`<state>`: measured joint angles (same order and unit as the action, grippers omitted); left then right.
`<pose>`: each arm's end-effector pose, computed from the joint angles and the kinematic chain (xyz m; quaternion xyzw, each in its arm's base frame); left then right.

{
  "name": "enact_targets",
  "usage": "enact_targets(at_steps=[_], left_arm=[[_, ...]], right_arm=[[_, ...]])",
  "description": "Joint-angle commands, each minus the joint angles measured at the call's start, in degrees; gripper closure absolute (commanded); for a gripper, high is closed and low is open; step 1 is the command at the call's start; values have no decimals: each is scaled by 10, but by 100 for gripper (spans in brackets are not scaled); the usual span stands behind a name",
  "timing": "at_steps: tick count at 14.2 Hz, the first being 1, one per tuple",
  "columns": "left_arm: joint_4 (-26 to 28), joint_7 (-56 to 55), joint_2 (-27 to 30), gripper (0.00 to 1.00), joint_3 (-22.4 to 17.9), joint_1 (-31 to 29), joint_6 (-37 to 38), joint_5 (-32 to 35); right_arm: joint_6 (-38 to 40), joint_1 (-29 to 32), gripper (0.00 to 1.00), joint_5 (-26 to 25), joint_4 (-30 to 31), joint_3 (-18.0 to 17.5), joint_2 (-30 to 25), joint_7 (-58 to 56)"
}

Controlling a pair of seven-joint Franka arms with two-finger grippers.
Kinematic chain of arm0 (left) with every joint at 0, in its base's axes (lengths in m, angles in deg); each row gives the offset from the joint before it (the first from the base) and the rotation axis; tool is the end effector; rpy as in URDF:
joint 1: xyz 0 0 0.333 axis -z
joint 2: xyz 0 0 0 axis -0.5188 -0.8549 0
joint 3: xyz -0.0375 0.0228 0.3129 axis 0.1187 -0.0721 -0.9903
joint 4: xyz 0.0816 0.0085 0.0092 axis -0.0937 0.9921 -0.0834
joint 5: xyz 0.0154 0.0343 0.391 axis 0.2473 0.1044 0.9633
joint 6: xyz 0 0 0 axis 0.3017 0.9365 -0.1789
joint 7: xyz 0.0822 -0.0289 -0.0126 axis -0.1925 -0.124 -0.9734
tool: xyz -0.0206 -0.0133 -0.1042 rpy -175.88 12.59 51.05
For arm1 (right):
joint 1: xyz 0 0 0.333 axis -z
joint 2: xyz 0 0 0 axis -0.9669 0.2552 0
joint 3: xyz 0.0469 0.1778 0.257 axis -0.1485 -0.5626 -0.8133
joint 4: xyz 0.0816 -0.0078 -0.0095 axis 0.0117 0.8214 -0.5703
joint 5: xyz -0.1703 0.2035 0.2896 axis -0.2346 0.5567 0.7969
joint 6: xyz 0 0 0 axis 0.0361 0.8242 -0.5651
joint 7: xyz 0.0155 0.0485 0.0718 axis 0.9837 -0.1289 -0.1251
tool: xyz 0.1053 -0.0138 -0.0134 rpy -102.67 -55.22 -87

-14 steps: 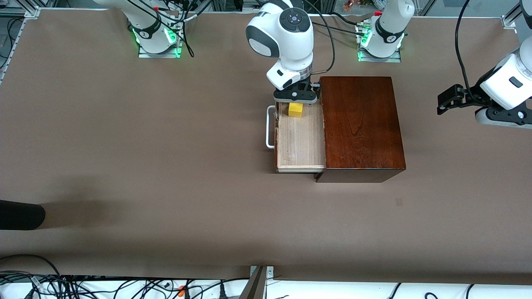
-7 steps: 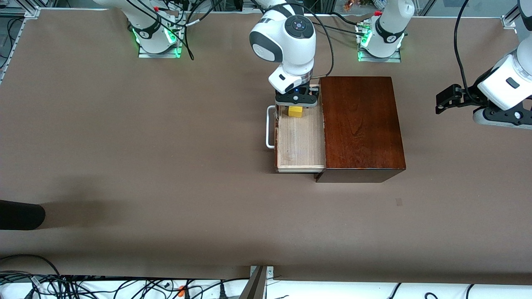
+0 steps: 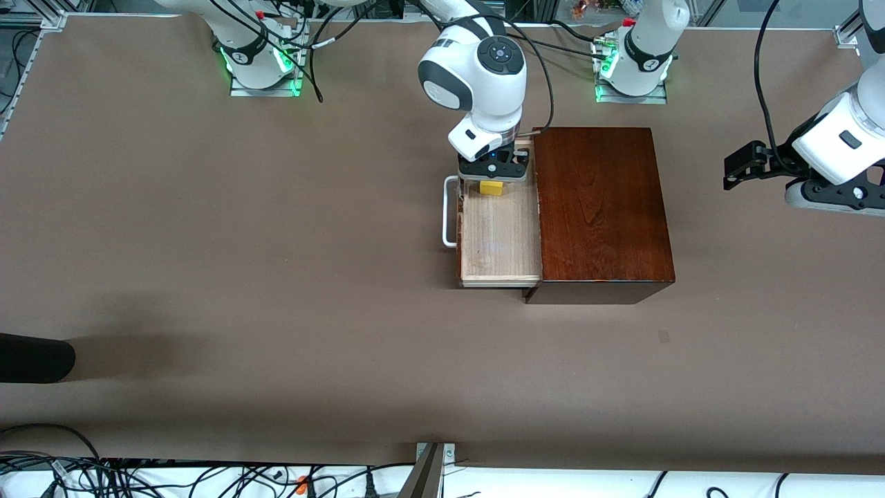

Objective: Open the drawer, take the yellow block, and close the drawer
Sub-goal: 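Close the right gripper on the yellow cube and lift it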

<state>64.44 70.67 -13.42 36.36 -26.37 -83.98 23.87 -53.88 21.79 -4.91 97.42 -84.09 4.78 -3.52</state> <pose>0.5769 -0.0436 0.6023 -0.9982 0.0505 0.0326 0.0029 0.4035 0.6271 0.3302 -0.9981 0.0423 -0.0352 0.0276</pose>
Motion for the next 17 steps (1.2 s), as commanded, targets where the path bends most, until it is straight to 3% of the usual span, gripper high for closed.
enact_targets(at_steps=[1, 3, 4, 6, 7, 8, 14, 17], left_arm=[[14, 6, 14, 0, 0, 0, 2, -11], [14, 6, 13, 0, 0, 0, 2, -11], [14, 6, 13, 0, 0, 0, 2, -11], [14, 6, 13, 0, 0, 0, 2, -11], [14, 6, 13, 0, 0, 0, 2, -11], [14, 6, 13, 0, 0, 0, 2, -11], [15, 6, 13, 0, 0, 0, 3, -11], [14, 6, 13, 0, 0, 1, 3, -11]], right_arm=[[2, -13, 20, -13, -13, 6, 15, 12], [2, -13, 24, -18, -13, 6, 18, 11], [2, -13, 32, -24, -13, 6, 20, 11], [2, -13, 63, -23, -13, 6, 20, 12], [4, -12, 74, -22, -14, 6, 17, 10], [6, -12, 78, -20, -15, 6, 16, 10], [55, 4, 80, -12, -18, 7, -48, 2], [96, 49, 80, 41, -18, 8, -103, -14]])
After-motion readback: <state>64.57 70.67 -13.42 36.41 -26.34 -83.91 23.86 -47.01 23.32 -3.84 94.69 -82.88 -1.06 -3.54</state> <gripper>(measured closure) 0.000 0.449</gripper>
